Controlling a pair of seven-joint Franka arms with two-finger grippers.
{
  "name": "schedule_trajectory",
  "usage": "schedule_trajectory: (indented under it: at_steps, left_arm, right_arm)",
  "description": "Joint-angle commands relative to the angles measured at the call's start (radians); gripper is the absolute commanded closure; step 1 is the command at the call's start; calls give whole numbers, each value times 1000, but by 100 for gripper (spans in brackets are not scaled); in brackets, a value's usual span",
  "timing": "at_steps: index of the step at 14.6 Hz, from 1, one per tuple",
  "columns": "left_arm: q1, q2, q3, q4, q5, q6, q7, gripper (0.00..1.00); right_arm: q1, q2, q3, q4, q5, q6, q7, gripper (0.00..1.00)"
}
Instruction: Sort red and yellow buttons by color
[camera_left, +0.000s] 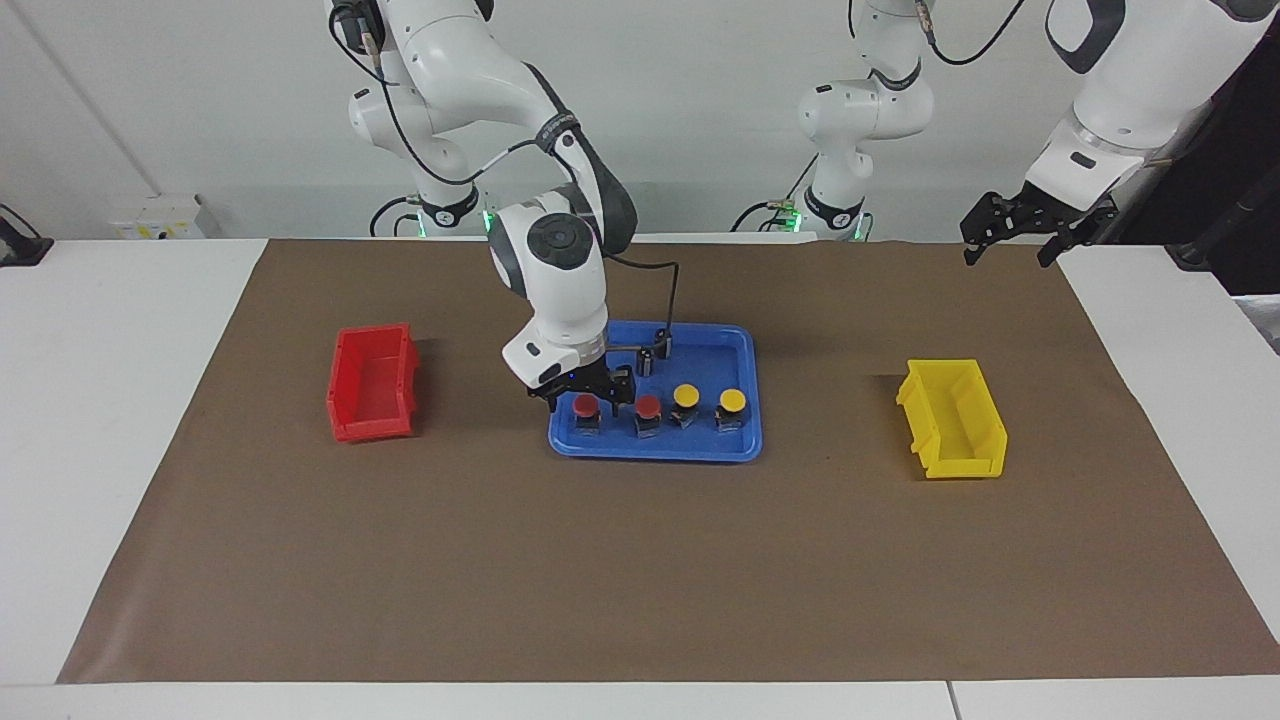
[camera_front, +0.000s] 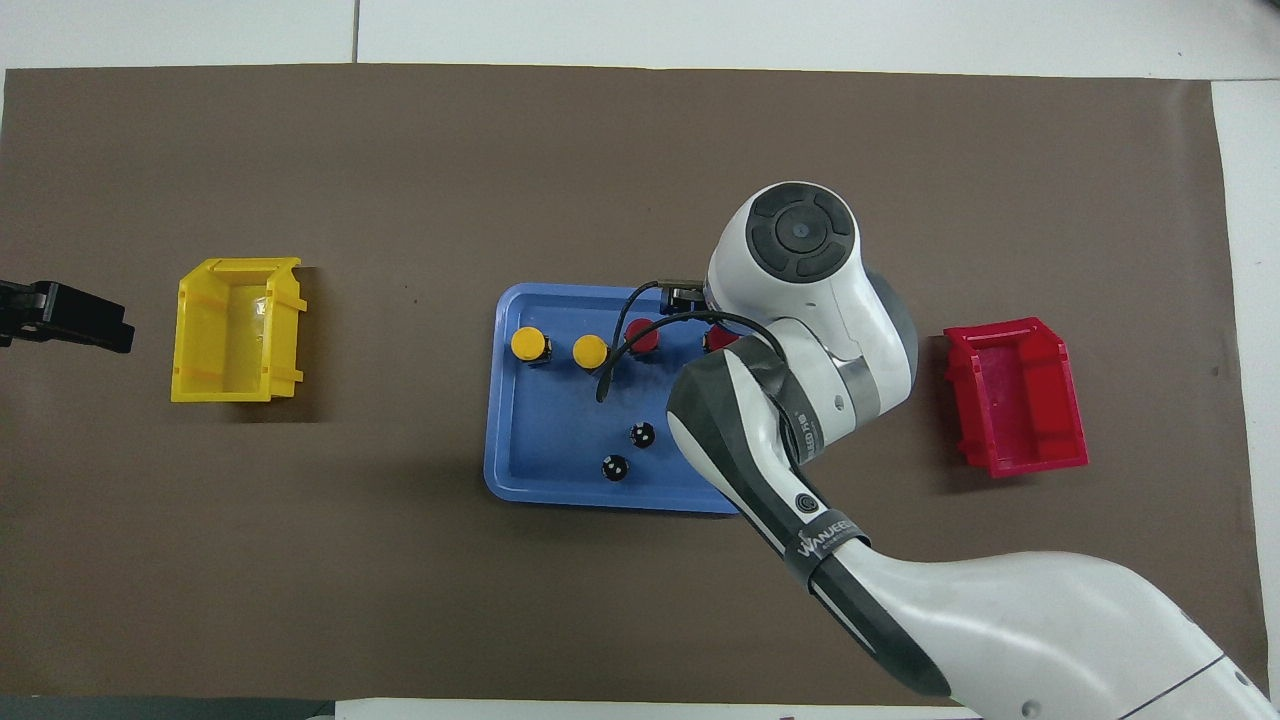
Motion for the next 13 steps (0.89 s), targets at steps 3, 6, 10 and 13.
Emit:
schedule_trajectory:
  at_steps: [3,6,10,13]
  left_arm:
    - [0,-22,3,-21,-4,-10,6,0]
    - [-11,-24,0,-21,-4,-7,6,0]
    - [-7,-24,-1,-21,-6,-13,3,0]
    - [1,-24,1,-22,-6,-7,-12,0]
  right_arm:
    - [12,-44,3,-97,-13,50,6,14]
    - [12,-47,2,-104,-13,53,3,30]
    - [4,-47,3,-103,-13,53,-23,53]
    - [1,-46,3,-98,-10,53,-22,70]
